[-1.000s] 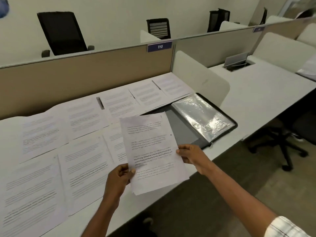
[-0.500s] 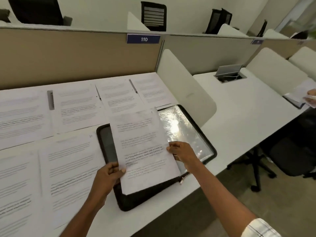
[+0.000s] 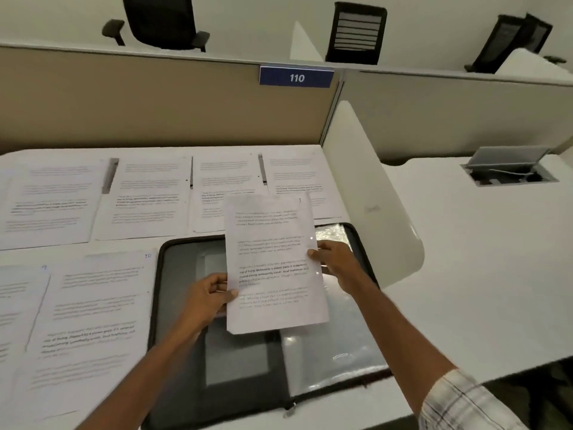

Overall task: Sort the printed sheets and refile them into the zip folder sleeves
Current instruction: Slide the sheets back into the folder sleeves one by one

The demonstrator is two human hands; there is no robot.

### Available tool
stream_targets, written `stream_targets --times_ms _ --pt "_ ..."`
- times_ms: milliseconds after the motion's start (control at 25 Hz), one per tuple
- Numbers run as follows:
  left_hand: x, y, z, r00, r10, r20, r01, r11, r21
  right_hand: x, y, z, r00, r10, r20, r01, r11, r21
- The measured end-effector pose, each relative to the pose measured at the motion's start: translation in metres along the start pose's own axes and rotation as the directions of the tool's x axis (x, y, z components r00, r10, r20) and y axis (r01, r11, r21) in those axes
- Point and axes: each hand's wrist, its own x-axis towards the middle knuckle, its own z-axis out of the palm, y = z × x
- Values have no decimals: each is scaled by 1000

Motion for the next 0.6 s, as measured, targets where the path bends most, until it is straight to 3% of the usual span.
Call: stream_targets --times_ms 240,440,600 --pt "9 14 55 982 -10 -189 -7 996 -88 63 -33 -42 978 -39 205 46 998 -31" --pt "30 36 71 966 -21 -258 -11 993 -122 92 -42 -48 981 -70 182 81 995 -54" --pt "47 41 64 973 -27 -229 -6 990 -144 103 -44 -49 975 -63 213 70 997 -26"
